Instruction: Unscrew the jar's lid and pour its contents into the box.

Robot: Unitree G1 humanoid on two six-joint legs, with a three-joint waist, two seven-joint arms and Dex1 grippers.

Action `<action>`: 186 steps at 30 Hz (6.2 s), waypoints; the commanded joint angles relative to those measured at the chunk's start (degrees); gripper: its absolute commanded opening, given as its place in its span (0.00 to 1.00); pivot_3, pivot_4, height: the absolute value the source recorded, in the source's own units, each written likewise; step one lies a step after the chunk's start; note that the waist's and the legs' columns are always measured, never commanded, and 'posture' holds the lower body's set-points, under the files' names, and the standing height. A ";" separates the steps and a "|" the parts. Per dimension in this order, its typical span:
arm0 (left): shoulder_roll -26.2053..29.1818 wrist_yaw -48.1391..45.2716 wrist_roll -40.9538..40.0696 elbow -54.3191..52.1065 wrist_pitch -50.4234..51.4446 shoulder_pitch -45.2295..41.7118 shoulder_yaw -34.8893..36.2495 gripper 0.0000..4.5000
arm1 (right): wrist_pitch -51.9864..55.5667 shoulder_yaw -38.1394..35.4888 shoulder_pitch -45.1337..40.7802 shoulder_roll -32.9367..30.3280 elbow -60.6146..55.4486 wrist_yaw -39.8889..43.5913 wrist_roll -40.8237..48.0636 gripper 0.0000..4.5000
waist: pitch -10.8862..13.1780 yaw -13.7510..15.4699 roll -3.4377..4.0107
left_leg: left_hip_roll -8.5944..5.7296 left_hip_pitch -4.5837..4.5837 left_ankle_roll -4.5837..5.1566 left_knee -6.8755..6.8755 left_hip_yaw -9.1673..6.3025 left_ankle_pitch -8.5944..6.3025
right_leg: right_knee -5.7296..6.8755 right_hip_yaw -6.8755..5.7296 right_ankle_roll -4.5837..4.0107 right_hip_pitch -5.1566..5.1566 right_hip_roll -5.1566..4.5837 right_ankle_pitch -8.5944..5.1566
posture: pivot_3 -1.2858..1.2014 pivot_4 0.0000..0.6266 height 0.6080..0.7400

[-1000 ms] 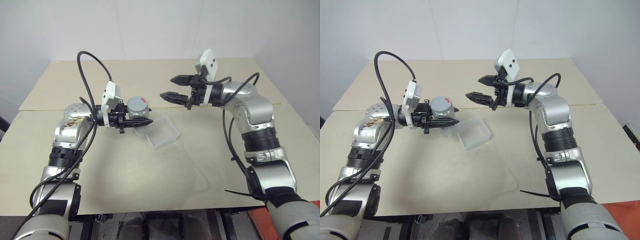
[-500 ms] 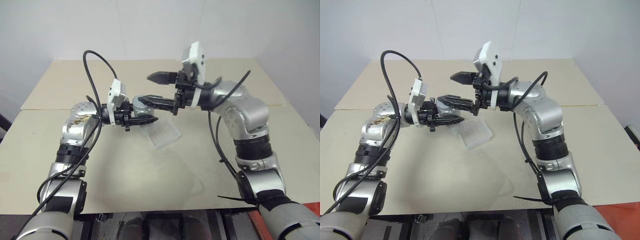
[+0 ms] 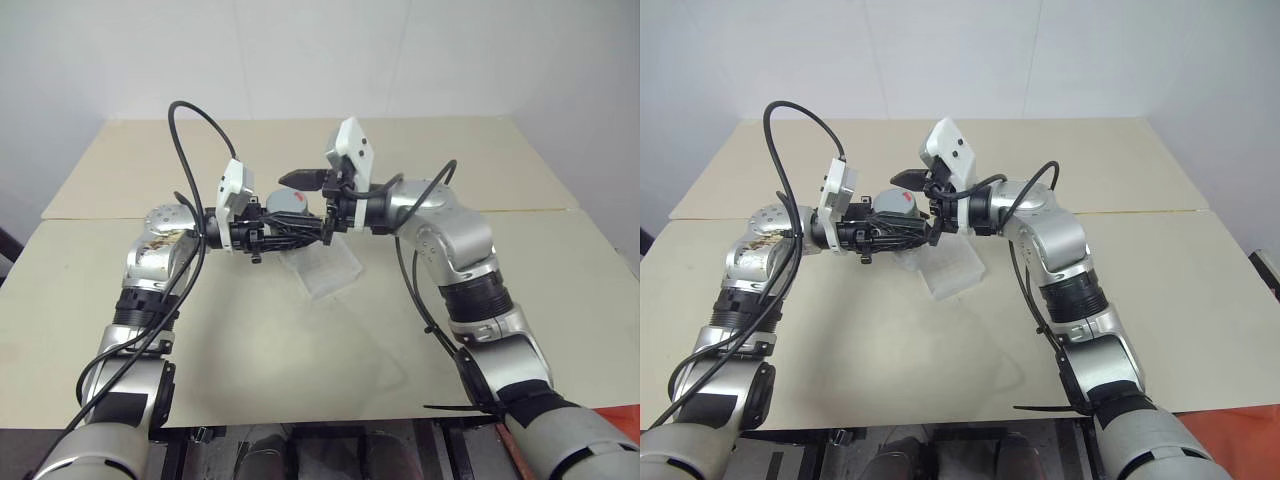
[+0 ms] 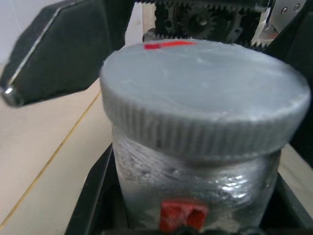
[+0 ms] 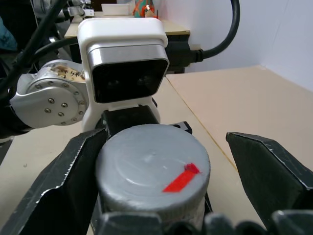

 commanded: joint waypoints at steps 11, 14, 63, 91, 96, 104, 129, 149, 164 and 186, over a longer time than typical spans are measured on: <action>0.77 -0.66 -0.59 -0.14 -0.69 -1.78 0.72 0.43 | -2.50 -5.23 -0.56 -5.37 1.46 2.50 1.15 0.99 | 0.00 0.06 0.00 | -0.01 -0.01 0.00 0.00 0.00 0.00 | 0.00 0.00 0.00 0.00 -0.01 0.00 | 0.52 0.24 1.00; 0.83 -0.93 -0.60 0.16 -0.85 -1.97 0.63 0.43 | -2.62 -5.83 -0.02 -7.23 1.94 2.74 1.43 0.99 | 0.00 0.04 0.00 | 0.00 0.00 0.00 0.00 0.00 0.00 | 0.00 0.00 0.00 0.00 -0.01 0.00 | 0.52 0.24 1.00; -0.19 -2.20 1.25 4.04 -2.89 -3.97 0.64 0.43 | 8.39 -1.72 -0.97 -4.05 -11.87 -3.60 3.18 0.99 | 0.00 0.18 0.00 | -0.01 -0.02 0.00 0.00 -0.01 0.00 | -0.02 0.00 0.00 0.00 -0.02 0.00 | 0.52 0.24 1.00; 0.13 -2.12 0.95 2.97 -2.43 -3.32 0.73 0.43 | 8.57 -1.41 -1.25 -3.39 -9.87 -2.08 2.98 0.71 | 0.00 0.07 0.00 | 0.00 -0.02 0.00 0.00 -0.01 0.00 | -0.02 -0.01 0.00 0.00 -0.01 0.00 | 0.52 0.24 1.00; 0.38 -2.35 0.92 2.97 -2.38 -3.39 0.74 0.43 | 8.80 -1.54 -1.28 -3.47 -9.90 -1.75 3.14 0.60 | 0.00 0.07 0.00 | 0.00 -0.02 0.00 0.00 -0.01 0.00 | -0.02 -0.01 0.00 0.00 -0.01 0.00 | 0.52 0.24 1.00; 0.44 -3.20 0.98 3.26 -2.50 -3.72 0.49 0.43 | 8.41 -2.03 -1.40 -4.11 -9.15 0.18 3.78 0.60 | 0.00 0.07 0.00 | 0.00 -0.02 0.00 0.00 -0.01 0.00 | -0.02 -0.01 0.00 0.00 -0.01 0.00 | 0.52 0.24 1.00; 1.49 -4.43 0.61 1.87 -2.44 -2.15 0.47 0.43 | 2.51 -10.74 -3.50 -10.23 0.84 6.04 6.25 0.60 | 0.00 0.42 0.00 | 0.00 -0.03 0.00 0.00 -0.01 0.00 | -0.02 0.00 0.00 0.01 -0.02 0.00 | 0.52 0.24 1.00; 2.75 -0.97 0.32 3.25 -3.66 -1.78 3.07 0.43 | -12.01 -16.01 30.95 -15.49 3.33 -17.56 -9.37 0.60 | 0.00 1.31 0.00 | 0.01 -0.01 0.01 -0.02 0.07 0.00 | -0.14 0.05 0.00 0.05 -0.01 0.00 | 0.52 0.24 1.00; 2.34 2.11 2.37 3.53 -6.19 -3.12 2.90 0.43 | -7.70 -16.76 35.88 -22.10 -9.41 -8.31 -5.27 1.00 | 0.00 1.76 0.00 | 0.00 -0.02 0.02 0.00 0.05 -0.01 | -0.23 0.09 -0.01 0.12 -0.01 0.00 | 0.52 0.24 1.00; 4.60 114.75 99.70 33.21 -57.58 -31.12 -46.13 0.43 | 5.16 -18.96 27.43 -31.37 -16.31 2.63 8.29 1.00 | 0.02 3.52 -0.04 | -0.33 -0.08 0.16 -0.01 0.03 -0.09 | -0.36 -0.01 -0.06 0.11 -0.12 0.05 | 0.52 0.24 1.00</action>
